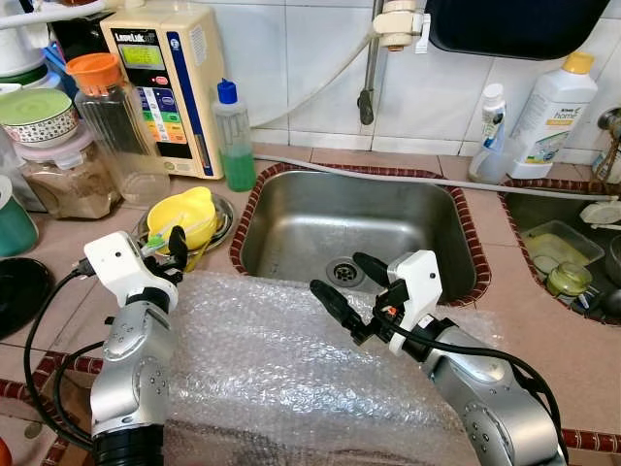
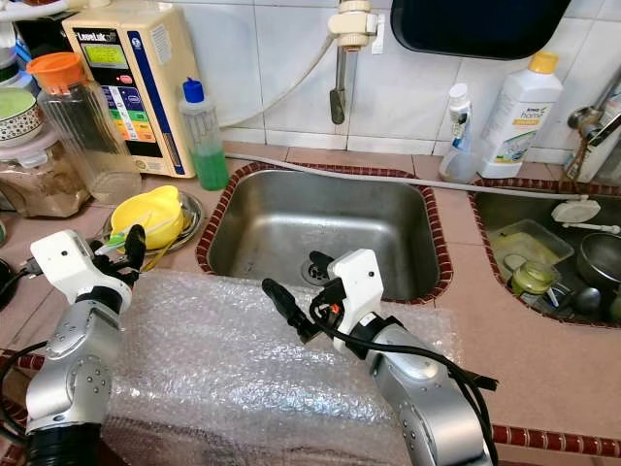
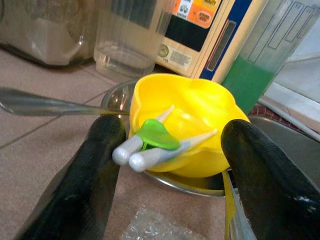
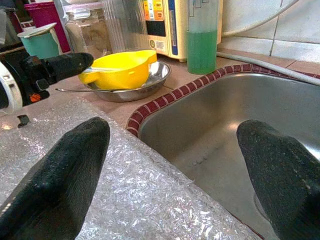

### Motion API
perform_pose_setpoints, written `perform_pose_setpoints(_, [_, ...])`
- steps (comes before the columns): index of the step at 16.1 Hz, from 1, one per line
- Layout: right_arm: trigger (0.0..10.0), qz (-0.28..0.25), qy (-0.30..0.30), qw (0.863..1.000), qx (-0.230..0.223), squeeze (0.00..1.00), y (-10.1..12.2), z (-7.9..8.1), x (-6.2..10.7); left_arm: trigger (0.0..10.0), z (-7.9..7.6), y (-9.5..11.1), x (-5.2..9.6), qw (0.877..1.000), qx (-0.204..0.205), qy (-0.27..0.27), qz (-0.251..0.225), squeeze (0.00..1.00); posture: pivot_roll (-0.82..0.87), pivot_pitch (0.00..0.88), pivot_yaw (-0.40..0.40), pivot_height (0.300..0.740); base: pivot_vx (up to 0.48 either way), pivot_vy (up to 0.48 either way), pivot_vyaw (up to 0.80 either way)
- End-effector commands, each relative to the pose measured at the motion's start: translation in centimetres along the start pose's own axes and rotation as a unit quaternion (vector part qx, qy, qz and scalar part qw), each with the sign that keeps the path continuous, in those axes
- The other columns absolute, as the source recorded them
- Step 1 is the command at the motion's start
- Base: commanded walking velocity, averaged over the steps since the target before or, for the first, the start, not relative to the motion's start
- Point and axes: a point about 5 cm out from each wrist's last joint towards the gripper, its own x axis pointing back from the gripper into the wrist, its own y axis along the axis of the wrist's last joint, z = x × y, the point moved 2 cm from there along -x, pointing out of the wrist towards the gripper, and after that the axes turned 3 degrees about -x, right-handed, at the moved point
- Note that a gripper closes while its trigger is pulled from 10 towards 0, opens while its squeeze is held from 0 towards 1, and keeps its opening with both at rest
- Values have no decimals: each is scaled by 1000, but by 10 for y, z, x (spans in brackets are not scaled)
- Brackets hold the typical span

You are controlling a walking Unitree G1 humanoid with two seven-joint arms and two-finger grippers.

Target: Kitchen organization

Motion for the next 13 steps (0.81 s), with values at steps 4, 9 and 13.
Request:
perform_pose_setpoints(4, [10000, -7, 5, 1000, 16, 0, 6, 1, -2, 0, 0, 0, -4, 1000, 13, -1, 4, 0, 58, 0, 52, 740, 0, 0, 0])
perform_pose_setpoints(9, [10000, -9, 2, 1000, 19, 0, 7, -1, -3, 0, 4, 4, -4, 1000, 13, 4, -2, 0, 62, 0, 52, 740, 0, 0, 0])
perform_pose_setpoints(13, [10000, -9, 2, 1000, 19, 0, 6, -1, -4, 0, 7, 11, -2, 1000, 13, 7, -9, 0, 67, 0, 51, 740, 0, 0, 0])
